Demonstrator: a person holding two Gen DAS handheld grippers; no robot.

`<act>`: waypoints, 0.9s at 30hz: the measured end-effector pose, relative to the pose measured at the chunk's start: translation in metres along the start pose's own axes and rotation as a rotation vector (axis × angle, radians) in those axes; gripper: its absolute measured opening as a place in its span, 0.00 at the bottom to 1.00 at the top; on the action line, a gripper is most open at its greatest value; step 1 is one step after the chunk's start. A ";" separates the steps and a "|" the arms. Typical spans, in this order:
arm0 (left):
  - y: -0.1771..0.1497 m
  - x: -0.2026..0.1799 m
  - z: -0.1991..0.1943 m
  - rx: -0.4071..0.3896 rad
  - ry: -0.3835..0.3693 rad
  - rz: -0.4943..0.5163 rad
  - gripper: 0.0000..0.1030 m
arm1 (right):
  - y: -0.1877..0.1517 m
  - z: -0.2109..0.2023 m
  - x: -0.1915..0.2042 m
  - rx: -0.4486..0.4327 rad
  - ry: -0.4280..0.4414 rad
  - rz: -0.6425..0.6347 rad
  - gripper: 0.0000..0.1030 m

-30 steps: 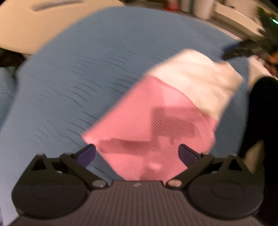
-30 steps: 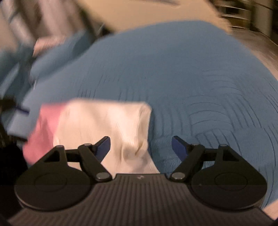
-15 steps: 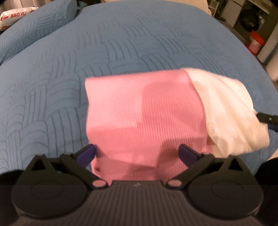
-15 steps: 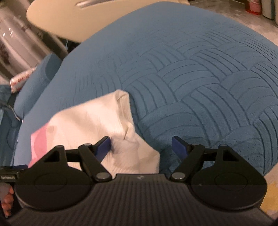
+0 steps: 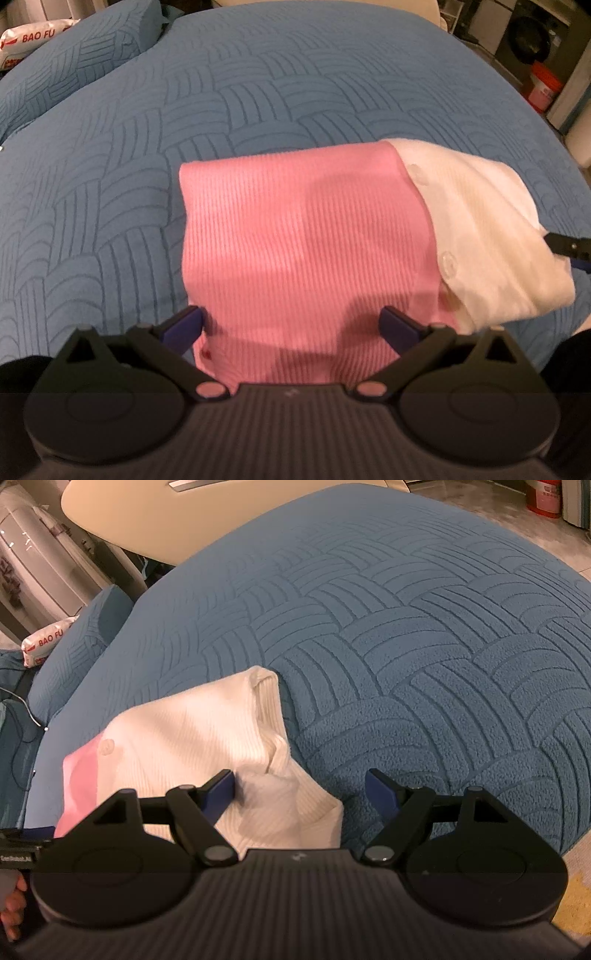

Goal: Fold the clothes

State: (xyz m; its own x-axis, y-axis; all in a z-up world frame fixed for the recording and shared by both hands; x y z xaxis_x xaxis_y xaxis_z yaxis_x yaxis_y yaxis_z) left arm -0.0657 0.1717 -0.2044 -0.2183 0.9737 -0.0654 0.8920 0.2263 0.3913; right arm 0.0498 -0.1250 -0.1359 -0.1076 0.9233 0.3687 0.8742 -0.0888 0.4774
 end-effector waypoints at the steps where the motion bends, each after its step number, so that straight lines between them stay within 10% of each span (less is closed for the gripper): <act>1: 0.000 0.000 0.000 0.000 0.000 0.000 1.00 | 0.000 0.000 0.000 0.000 0.000 0.000 0.77; 27: 0.006 0.024 -0.002 -0.023 0.030 0.049 0.99 | -0.007 0.001 -0.002 0.013 0.000 -0.004 0.77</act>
Point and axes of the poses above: each gripper's, at about its wrist camera, not at the fingertips, and z roughly the way its jaws point, x to its left, y to its top, the point moved 7 cm from there along z, roughly the way its jaws point, and after that the axes turned 4 degrees about -y, right-handed, at the moved point
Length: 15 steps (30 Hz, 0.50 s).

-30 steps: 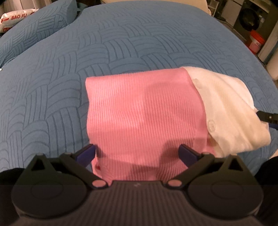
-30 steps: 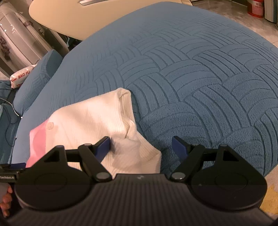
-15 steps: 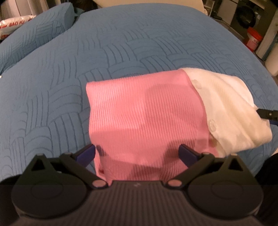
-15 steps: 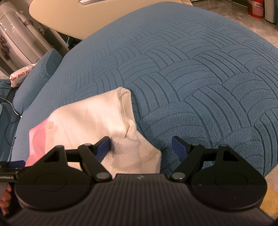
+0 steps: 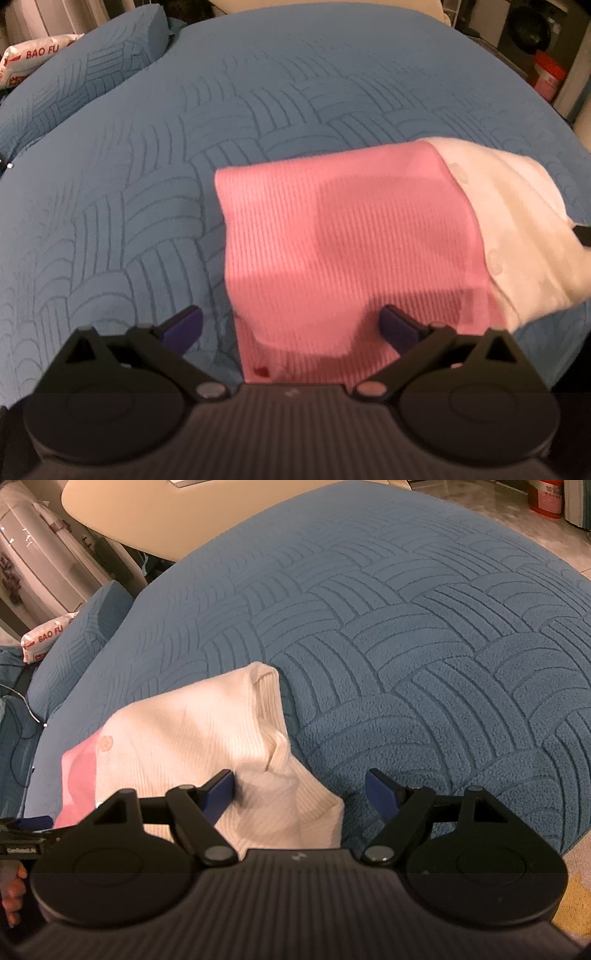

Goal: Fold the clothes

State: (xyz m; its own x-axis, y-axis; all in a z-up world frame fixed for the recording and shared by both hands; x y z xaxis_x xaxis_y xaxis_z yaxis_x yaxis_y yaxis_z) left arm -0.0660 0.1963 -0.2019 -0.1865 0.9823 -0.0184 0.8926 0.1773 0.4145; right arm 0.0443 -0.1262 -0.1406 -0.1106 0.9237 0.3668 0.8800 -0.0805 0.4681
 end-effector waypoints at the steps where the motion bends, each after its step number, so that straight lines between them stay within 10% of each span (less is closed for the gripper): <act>1: 0.005 -0.003 -0.004 -0.011 -0.023 0.026 0.99 | 0.000 0.000 0.000 0.000 0.001 0.000 0.77; 7: 0.065 -0.046 -0.033 -0.101 -0.238 0.363 1.00 | 0.000 0.002 0.003 0.005 0.004 -0.006 0.77; 15: 0.105 -0.122 0.011 0.112 -0.417 0.818 1.00 | 0.000 0.001 0.004 -0.006 0.016 -0.012 0.77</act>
Point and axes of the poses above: each gripper's, at about its wrist camera, not at the fingertips, and z roughly the way its jaws point, x to its left, y to its top, the point moved 7 cm from there along z, roughly the way its jaws point, and after that the axes turned 4 degrees about -y, right-handed, at the moved point
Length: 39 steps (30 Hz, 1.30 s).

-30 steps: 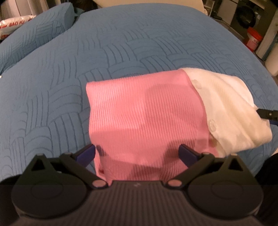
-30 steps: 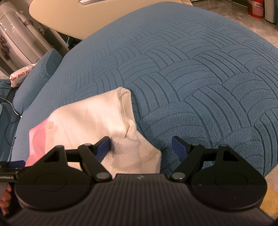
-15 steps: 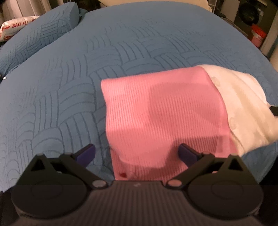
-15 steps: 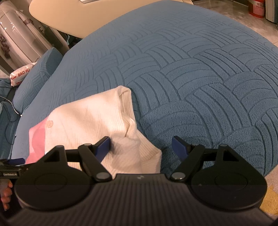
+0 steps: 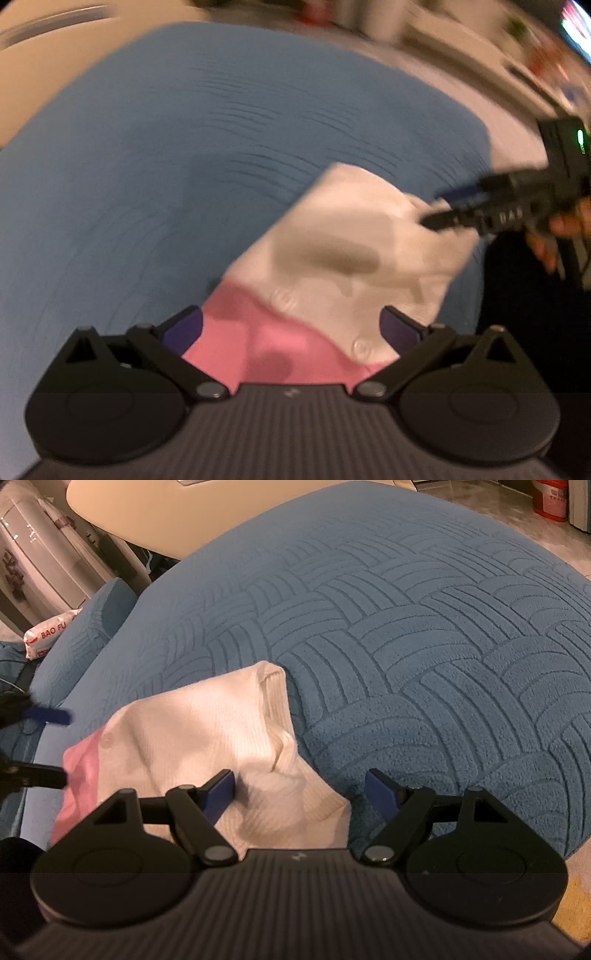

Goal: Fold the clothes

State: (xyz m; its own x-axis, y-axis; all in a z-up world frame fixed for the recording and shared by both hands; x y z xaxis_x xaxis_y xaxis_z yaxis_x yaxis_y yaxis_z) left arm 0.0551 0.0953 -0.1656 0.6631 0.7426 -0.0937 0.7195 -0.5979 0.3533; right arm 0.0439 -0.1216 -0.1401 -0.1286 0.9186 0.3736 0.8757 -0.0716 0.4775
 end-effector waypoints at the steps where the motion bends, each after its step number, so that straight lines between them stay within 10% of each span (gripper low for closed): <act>1: 0.007 0.000 0.008 0.017 -0.009 0.042 1.00 | 0.000 0.000 -0.001 -0.003 0.005 0.001 0.77; 7: 0.005 0.007 0.071 0.198 -0.044 0.124 1.00 | 0.002 -0.001 -0.001 -0.007 0.026 0.003 0.77; 15: -0.005 0.005 0.064 0.219 -0.129 0.143 0.99 | 0.006 -0.001 0.001 -0.021 0.070 0.021 0.77; 17: -0.006 0.005 0.061 0.230 -0.150 0.128 0.85 | 0.007 -0.005 0.004 -0.038 0.080 0.015 0.77; 23: -0.001 0.013 0.028 0.128 -0.164 0.047 0.31 | -0.016 -0.048 0.012 -0.140 0.196 0.286 0.80; 33: -0.020 0.022 -0.020 -0.151 -0.332 -0.313 0.25 | -0.085 -0.011 0.056 0.090 0.501 0.582 0.80; 39: -0.031 0.057 -0.016 -0.112 -0.145 -0.413 0.34 | -0.111 0.025 0.070 0.146 0.510 0.756 0.80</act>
Point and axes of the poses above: each gripper's, at about its wrist camera, not at the fingertips, and z roughly the way its jaws point, x to its left, y to its top, the point moved 7 cm from there along z, roughly the way its jaws point, and after that the axes turned 4 degrees about -y, right-handed, at the moved point
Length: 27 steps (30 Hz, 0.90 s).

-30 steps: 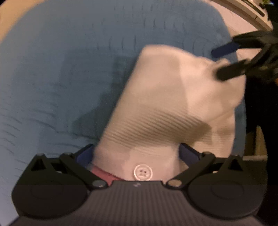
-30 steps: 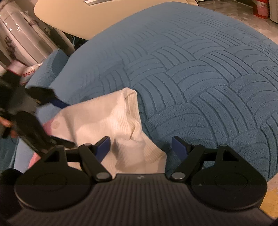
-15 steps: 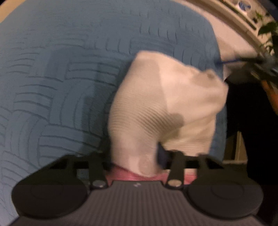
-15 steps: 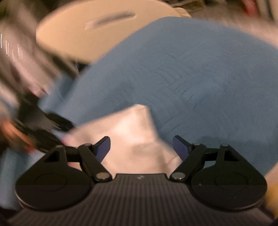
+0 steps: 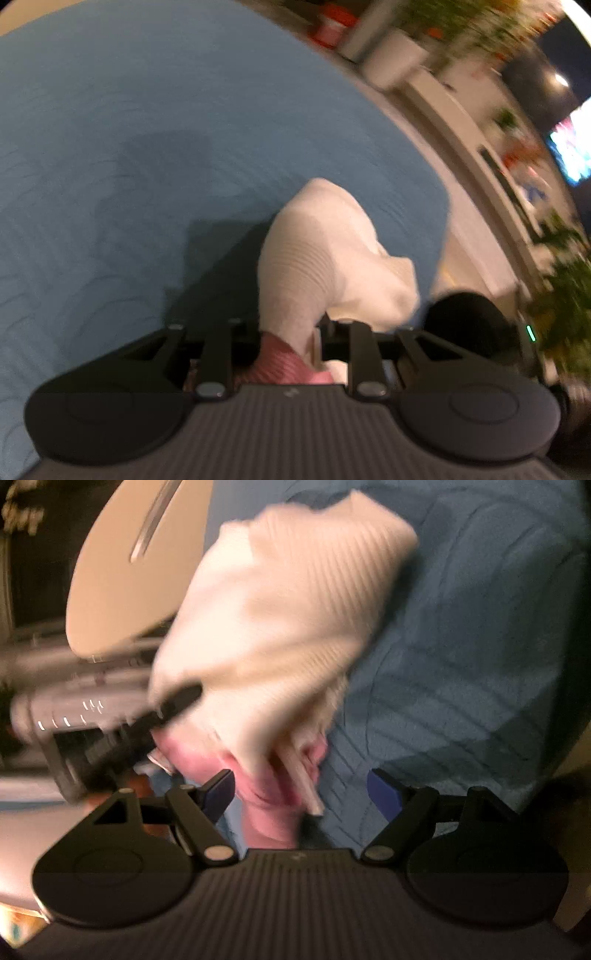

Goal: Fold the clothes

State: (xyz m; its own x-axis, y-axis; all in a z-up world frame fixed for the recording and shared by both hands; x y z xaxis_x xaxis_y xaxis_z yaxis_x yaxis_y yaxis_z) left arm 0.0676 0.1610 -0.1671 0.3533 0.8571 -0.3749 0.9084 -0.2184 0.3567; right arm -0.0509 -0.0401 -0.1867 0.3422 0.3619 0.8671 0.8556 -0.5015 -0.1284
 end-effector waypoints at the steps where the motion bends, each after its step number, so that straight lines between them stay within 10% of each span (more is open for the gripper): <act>1: 0.002 0.005 0.005 0.015 0.058 0.019 0.46 | -0.001 0.004 0.004 -0.007 0.013 -0.004 0.79; 7: -0.001 0.020 0.045 0.152 0.167 0.109 1.00 | 0.010 0.021 0.021 -0.124 -0.005 -0.024 0.80; 12: -0.001 0.034 0.045 0.088 0.115 0.040 1.00 | 0.022 0.048 0.038 -0.222 0.008 -0.028 0.80; 15: -0.001 0.039 0.035 0.040 0.054 -0.061 0.78 | 0.020 0.062 0.051 -0.186 0.021 -0.096 0.77; 16: 0.000 0.039 0.028 0.017 -0.057 -0.146 0.40 | 0.020 0.067 0.052 -0.145 0.035 -0.106 0.56; 17: 0.000 0.029 0.031 0.009 -0.123 -0.216 0.35 | 0.022 0.068 0.051 -0.128 0.040 -0.115 0.35; 22: -0.015 0.021 0.014 -0.028 -0.138 -0.230 0.27 | 0.031 0.062 0.063 -0.104 0.099 -0.168 0.20; 27: 0.003 0.014 -0.076 -0.265 -0.305 -0.257 0.26 | 0.040 0.026 0.115 -0.152 0.226 -0.310 0.19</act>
State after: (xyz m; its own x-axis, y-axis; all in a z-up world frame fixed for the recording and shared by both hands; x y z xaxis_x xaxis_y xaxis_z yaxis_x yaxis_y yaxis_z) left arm 0.0588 0.2077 -0.1063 0.2106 0.6830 -0.6994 0.9004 0.1432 0.4109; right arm 0.0324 0.0019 -0.1046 -0.0316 0.3406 0.9397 0.8318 -0.5122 0.2136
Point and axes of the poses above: each gripper's, at about its wrist camera, not at the fingertips, and z roughly the way its jaws point, x to its left, y to its top, the point moved 7 cm from there along z, roughly the way its jaws point, and after that the axes turned 4 degrees about -y, right-handed, at the moved point
